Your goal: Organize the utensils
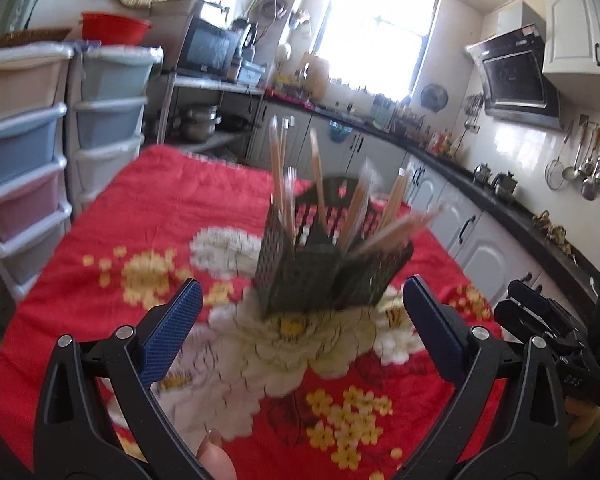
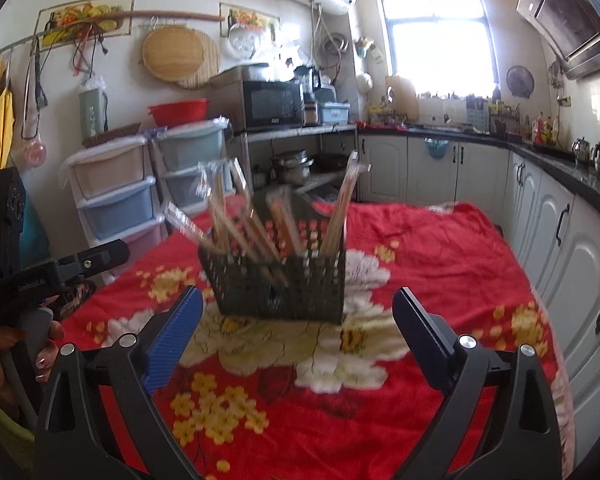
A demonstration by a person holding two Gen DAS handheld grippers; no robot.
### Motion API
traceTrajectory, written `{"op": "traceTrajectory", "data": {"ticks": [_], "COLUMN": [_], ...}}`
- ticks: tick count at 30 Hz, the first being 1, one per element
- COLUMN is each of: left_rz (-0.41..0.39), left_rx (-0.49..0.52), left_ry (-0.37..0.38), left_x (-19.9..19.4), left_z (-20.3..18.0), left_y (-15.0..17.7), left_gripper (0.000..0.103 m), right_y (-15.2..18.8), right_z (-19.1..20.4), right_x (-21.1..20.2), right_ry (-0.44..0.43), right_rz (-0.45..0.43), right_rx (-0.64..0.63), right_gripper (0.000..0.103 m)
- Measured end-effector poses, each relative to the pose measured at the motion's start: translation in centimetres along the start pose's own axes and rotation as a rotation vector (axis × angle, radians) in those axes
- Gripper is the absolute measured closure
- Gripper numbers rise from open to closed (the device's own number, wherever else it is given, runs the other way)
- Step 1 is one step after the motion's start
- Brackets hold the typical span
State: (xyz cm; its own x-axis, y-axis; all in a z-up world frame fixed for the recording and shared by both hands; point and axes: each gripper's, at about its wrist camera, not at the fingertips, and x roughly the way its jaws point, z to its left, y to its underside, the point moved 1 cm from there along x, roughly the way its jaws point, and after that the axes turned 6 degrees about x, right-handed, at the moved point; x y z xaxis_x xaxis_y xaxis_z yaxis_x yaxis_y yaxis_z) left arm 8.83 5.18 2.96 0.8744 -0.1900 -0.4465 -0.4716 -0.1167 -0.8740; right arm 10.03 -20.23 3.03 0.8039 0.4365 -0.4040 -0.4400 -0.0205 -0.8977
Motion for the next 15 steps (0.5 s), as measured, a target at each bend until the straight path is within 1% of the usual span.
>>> {"op": "traceTrajectory", "data": {"ticks": [3,5,8,12,15], "left_rz": [0.041,0.053,0.039,0.014,-0.042], "left_rx": [-0.008,-0.021,-0.022,-0.002,0.046], "left_ry": [-0.015,-0.024,-0.063,-0.087,-0.121], "left_x": [0.7,0.9,1.0,0.8,0.2], "left_z": [0.0,0.2,0.1,-0.6,-1.5], "left_y": [1.5,2.5,3.7,4.9,5.6], "left_gripper": [0.011,0.011,0.011,0.011,0.011], "right_y": [1.4,2.0,3.2,4.9,5.8], "right_z": [0.2,0.2,-0.2,-0.4,-0.4], "right_x": [0.3,0.5,0.7,0.9,0.7], "right_ry": [0.014,0.017,0.011,0.016,0.012], "right_rz": [0.03,0.044,0.066,0.072,0.062], "right_rx": [-0.016,-0.012,0.023,0.034,0.023], "right_gripper": [0.01,0.008,0.007,0.007,0.007]}}
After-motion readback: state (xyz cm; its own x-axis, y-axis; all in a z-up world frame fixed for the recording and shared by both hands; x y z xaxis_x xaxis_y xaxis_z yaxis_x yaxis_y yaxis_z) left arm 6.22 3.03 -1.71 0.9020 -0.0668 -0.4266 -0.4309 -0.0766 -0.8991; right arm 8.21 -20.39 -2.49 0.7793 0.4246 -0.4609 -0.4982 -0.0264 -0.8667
